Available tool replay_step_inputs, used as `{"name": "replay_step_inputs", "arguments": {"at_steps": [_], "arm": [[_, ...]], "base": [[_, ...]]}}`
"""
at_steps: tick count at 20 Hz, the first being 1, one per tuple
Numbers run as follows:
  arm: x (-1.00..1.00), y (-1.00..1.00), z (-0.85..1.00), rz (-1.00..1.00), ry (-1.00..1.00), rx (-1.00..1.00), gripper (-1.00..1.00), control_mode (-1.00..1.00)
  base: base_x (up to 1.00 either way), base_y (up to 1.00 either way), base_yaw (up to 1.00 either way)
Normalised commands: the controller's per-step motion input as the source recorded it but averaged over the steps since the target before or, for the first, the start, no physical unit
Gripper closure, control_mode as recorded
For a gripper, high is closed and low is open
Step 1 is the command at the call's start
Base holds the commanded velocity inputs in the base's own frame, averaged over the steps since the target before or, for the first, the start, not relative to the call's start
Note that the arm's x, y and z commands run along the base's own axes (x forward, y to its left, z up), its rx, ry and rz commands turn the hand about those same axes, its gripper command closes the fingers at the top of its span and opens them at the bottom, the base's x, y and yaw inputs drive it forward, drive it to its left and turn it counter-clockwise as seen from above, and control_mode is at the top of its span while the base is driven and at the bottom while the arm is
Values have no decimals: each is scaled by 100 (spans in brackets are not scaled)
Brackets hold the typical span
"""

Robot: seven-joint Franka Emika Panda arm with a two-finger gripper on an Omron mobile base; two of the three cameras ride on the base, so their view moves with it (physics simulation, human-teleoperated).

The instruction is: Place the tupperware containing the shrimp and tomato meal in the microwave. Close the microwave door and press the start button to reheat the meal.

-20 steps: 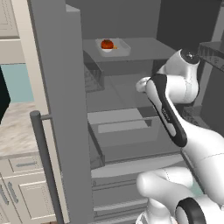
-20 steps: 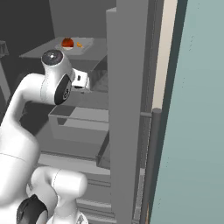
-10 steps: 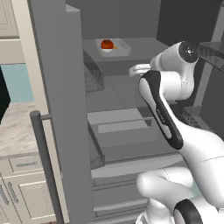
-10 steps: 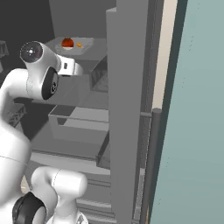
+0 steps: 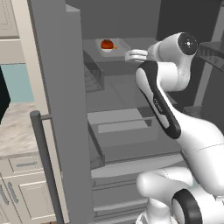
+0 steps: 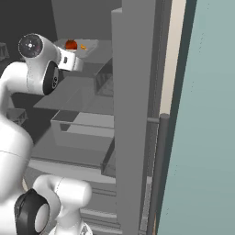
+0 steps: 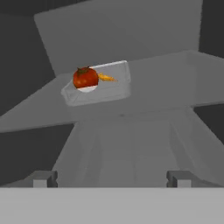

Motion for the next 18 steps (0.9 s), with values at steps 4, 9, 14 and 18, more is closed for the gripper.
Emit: {"name": "replay_step_inputs", "arguments": {"at_steps": [4,9,14,18], "arm": [[29,6,2,-8,0,17,-100,-100],[30,9,17,-8,7,14,-100,-100],[21,11,27,-3,15,6,-100,-100],[22,21,22,0,11,1,-100,-100]], "base": [[0,0,0],[0,0,0],[0,0,0],[0,0,0]]}}
